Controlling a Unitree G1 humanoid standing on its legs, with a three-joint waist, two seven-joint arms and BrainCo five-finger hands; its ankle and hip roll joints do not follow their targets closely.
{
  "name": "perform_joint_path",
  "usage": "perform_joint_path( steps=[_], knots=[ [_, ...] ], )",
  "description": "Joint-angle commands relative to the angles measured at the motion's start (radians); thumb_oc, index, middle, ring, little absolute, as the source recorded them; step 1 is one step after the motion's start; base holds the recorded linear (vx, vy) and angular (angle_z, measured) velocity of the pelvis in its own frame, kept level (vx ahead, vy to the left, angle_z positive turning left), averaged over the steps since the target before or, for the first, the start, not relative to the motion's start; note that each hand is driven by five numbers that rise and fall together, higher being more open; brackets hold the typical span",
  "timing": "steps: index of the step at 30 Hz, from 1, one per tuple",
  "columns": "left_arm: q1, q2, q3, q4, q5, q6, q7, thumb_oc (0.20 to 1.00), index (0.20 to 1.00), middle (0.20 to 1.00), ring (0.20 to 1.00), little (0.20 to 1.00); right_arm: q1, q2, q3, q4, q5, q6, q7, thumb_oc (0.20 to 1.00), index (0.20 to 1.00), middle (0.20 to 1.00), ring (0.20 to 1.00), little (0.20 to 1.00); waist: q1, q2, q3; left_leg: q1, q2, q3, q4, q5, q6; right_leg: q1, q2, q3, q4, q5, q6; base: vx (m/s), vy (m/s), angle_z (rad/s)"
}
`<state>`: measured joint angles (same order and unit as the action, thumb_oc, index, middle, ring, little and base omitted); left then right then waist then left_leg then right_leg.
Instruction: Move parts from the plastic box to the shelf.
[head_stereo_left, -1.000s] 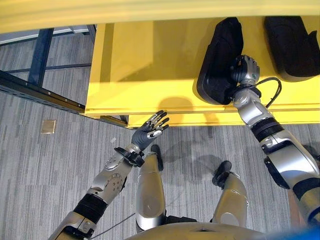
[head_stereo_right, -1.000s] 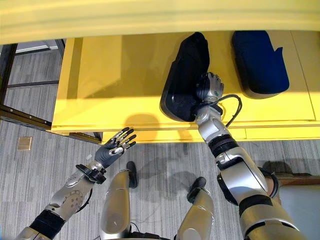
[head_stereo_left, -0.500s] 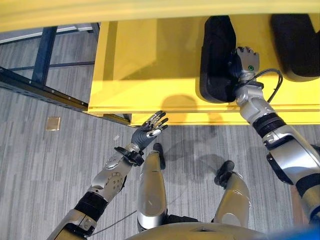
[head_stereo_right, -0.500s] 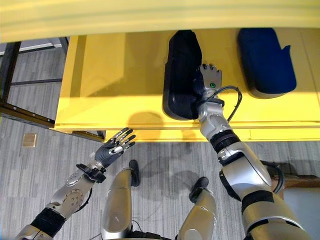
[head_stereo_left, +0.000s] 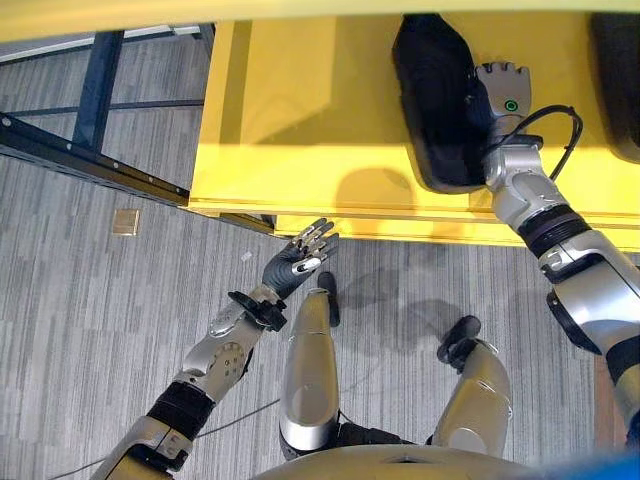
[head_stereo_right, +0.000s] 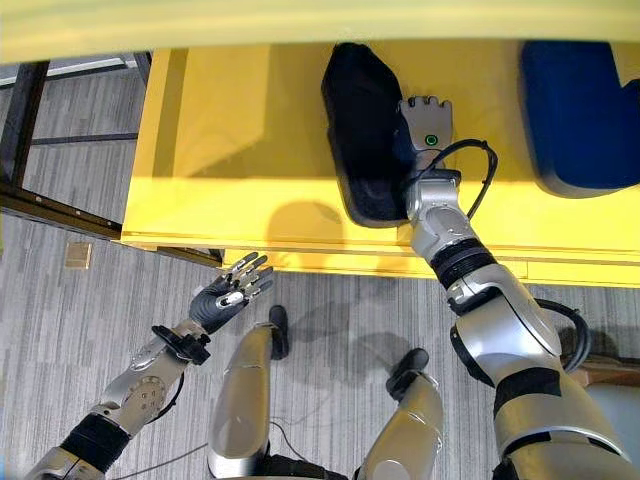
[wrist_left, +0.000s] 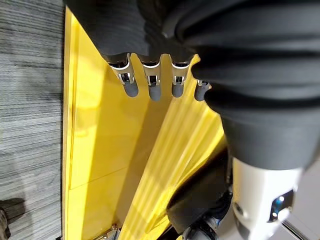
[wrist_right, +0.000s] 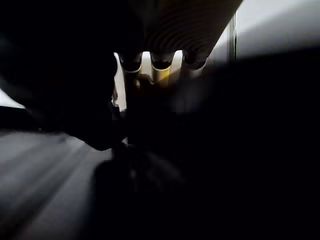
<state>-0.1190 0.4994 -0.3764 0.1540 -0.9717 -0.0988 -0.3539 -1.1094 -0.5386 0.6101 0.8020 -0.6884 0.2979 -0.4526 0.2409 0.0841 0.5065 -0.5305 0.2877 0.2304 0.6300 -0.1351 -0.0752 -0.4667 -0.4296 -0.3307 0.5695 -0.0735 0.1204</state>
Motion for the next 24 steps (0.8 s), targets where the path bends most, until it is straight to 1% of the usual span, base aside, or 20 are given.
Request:
perform_joint_path(
  steps=[1,5,8,12,17,20,21,22,24],
  knots=[
    [-0.006,0.042,-0.027,-0.077,-0.033,-0.04,-0.042,1.0,1.0,1.0,1.0,1.0,-0.06,-0.029,0.016,0.04,0.048,0.073,0.006,0.2,0.2,0.2,0.2,0.2,0.033,0.017,0.013,0.031,-0.081,0.03,-0.043,-0.067,0.089,-0.028,0.016,-0.067,0.203,-0.159,-0.003,0.0,0.0,0.0],
    [-0.006,0.041,-0.029,-0.086,-0.031,-0.034,-0.039,1.0,1.0,1.0,1.0,1.0,-0.064,-0.026,0.009,0.067,0.069,0.084,0.004,0.2,0.2,0.2,0.2,0.2,0.032,0.019,0.013,0.033,-0.081,0.033,-0.047,-0.067,0.088,-0.026,0.017,-0.068,0.201,-0.161,-0.004,0.0,0.0,0.0],
    [-0.009,0.037,-0.03,-0.089,-0.027,-0.034,-0.035,1.0,1.0,1.0,1.0,1.0,-0.061,-0.023,0.005,0.081,0.092,0.107,-0.001,0.2,0.2,0.2,0.2,0.2,0.031,0.019,0.013,0.03,-0.081,0.034,-0.048,-0.067,0.089,-0.03,0.017,-0.068,0.2,-0.16,-0.004,0.0,0.0,0.0],
    [-0.011,0.035,-0.032,-0.095,-0.031,-0.036,-0.028,1.0,1.0,1.0,1.0,1.0,-0.056,-0.017,-0.007,0.11,0.166,0.132,-0.021,0.2,0.2,0.2,0.2,0.2,0.028,0.022,0.013,0.03,-0.078,0.038,-0.05,-0.066,0.089,-0.032,0.015,-0.067,0.201,-0.16,-0.004,0.0,0.0,0.0],
    [-0.019,0.032,-0.03,-0.104,-0.032,-0.026,-0.016,1.0,1.0,1.0,1.0,1.0,-0.053,-0.013,-0.024,0.135,0.2,0.162,-0.022,0.2,0.2,0.2,0.2,0.2,0.024,0.025,0.013,0.03,-0.078,0.042,-0.052,-0.066,0.089,-0.035,0.016,-0.064,0.202,-0.162,-0.005,0.0,0.0,0.0],
    [-0.02,0.031,-0.03,-0.107,-0.03,-0.024,-0.008,1.0,1.0,1.0,1.0,1.0,-0.048,-0.009,-0.029,0.148,0.227,0.16,-0.027,0.2,0.2,0.2,0.2,0.2,0.023,0.025,0.013,0.032,-0.078,0.043,-0.054,-0.065,0.089,-0.034,0.018,-0.063,0.201,-0.162,-0.005,0.0,0.0,0.0],
    [-0.021,0.03,-0.031,-0.108,-0.034,-0.025,-0.007,1.0,1.0,1.0,1.0,1.0,-0.044,-0.008,-0.031,0.153,0.267,0.16,-0.036,0.2,0.2,0.2,0.2,0.2,0.023,0.025,0.013,0.03,-0.078,0.043,-0.054,-0.065,0.089,-0.035,0.018,-0.063,0.201,-0.161,-0.005,0.0,0.0,0.0],
    [-0.024,0.029,-0.03,-0.113,-0.035,-0.021,-0.004,1.0,1.0,1.0,1.0,1.0,-0.04,-0.003,-0.041,0.157,0.339,0.163,-0.039,0.2,0.2,0.2,0.2,0.2,0.021,0.025,0.013,0.03,-0.078,0.045,-0.056,-0.063,0.088,-0.036,0.019,-0.062,0.2,-0.162,-0.005,0.0,0.0,0.0],
    [-0.026,0.028,-0.03,-0.115,-0.03,-0.018,0.001,1.0,1.0,1.0,1.0,1.0,-0.034,0.003,-0.051,0.16,0.371,0.16,-0.049,0.2,0.2,0.2,0.2,0.2,0.02,0.025,0.013,0.028,-0.077,0.046,-0.057,-0.062,0.088,-0.038,0.019,-0.062,0.2,-0.161,-0.005,0.0,0.0,0.0]
  ],
)
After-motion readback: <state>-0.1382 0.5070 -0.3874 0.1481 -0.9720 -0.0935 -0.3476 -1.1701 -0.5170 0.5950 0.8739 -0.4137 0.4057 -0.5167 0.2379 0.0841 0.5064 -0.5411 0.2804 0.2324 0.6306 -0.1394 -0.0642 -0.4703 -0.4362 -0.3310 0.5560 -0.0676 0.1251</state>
